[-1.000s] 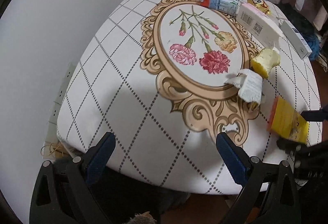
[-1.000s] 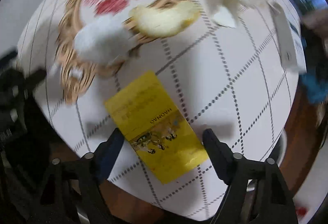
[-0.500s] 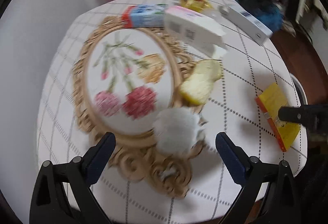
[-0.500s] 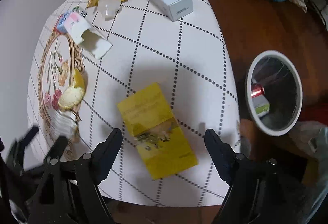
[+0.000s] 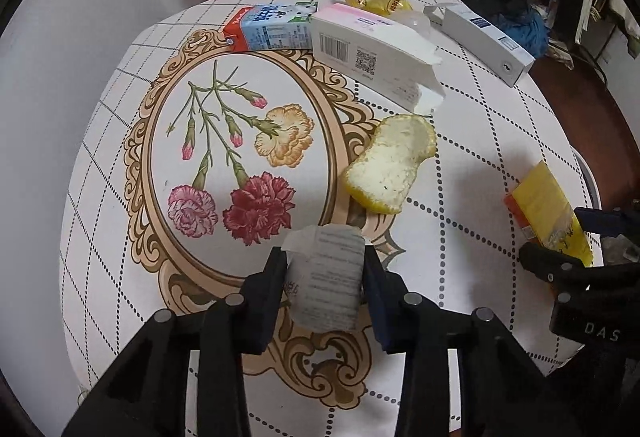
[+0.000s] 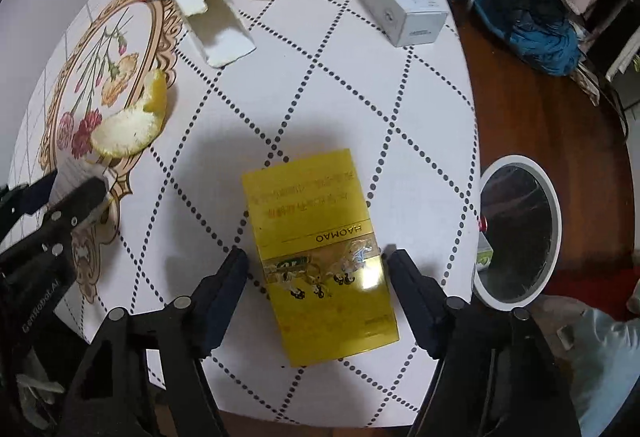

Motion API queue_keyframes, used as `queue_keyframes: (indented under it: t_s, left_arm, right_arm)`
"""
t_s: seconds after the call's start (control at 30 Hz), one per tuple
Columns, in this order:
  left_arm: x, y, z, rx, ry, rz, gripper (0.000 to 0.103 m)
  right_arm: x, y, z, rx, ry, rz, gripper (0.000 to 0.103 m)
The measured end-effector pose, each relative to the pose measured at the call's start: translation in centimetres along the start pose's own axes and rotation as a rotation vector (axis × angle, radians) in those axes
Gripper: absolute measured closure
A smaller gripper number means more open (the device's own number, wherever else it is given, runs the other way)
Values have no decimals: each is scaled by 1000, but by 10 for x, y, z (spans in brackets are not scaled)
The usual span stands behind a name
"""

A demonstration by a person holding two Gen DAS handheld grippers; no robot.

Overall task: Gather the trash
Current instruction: 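Grasp the yellow HAOMAO box with the right tool while the left tool grasps the paper scrap, then carry the yellow box and paper scrap to the bin and release both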

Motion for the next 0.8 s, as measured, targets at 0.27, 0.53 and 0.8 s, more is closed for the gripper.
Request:
queue_keyframes:
  t_s: [0.27, 0.53, 0.8]
  left_arm:
    - [-1, 2, -4, -9, 7, 26, 71]
    - [-5, 40, 3, -79, 41, 25, 71]
    - [-55, 109, 42, -226, -1, -26, 71]
  right_arm:
    - [2, 4, 1, -37, -9, -9, 40]
    - [-3, 31, -10, -94, -83, 51, 41]
    - [-67, 104, -12, -243, -204, 93, 41]
Point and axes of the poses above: each gripper's, at about its wrist camera, not at the fingertips, and y roughly against the way its jaws point, x to its left, z to its top, the point moved 4 cm from there along -y, roughly the way its jaws point, and after that the axes turned 8 degrees about -z, right-handed, at the moved point
